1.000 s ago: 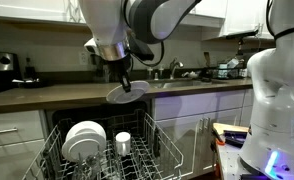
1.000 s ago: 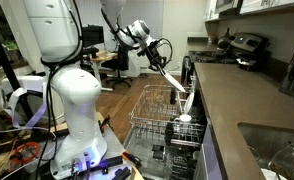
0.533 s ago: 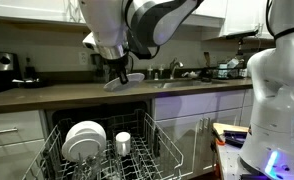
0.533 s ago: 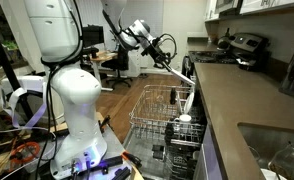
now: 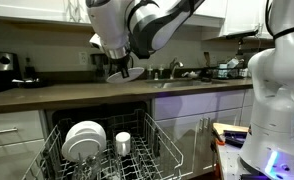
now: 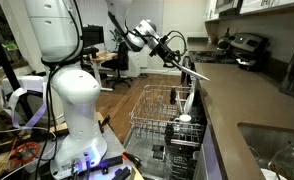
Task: Put the plate in the dishwasher on the counter
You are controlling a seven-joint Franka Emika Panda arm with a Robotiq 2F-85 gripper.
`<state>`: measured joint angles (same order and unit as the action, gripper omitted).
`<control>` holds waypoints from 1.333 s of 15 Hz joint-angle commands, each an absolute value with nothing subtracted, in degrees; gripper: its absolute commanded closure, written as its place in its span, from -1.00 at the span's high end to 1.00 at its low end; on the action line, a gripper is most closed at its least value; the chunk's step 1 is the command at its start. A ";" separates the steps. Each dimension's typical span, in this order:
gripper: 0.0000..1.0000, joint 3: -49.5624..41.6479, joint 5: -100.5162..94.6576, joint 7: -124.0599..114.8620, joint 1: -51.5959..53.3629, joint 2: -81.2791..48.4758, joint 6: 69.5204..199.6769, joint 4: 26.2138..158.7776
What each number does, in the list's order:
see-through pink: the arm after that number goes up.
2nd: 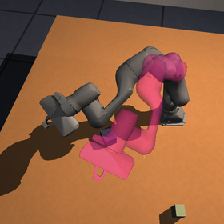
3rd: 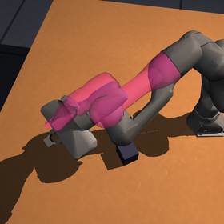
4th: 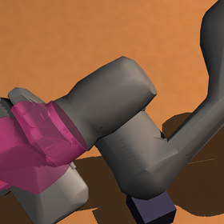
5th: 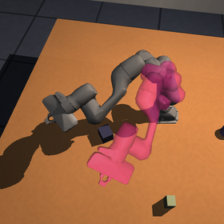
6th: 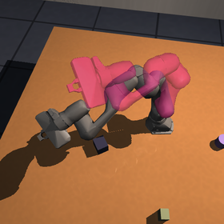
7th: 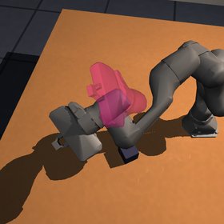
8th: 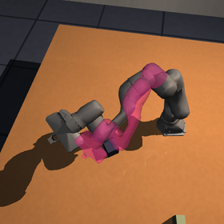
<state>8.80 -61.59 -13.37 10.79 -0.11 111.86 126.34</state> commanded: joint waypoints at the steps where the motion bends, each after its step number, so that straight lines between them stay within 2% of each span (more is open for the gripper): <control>1: -0.85 7.28 -66.21 -15.16 8.55 -0.60 114.87 125.03; 4: -0.85 5.69 -67.47 -15.29 7.02 -2.22 118.51 123.85; 5: -0.80 6.30 -65.19 -14.14 7.66 -0.70 117.37 126.01; 20: -0.85 5.13 -67.38 -14.52 6.63 -4.08 120.42 123.48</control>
<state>5.19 -65.49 -14.22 7.41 -3.02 119.05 124.95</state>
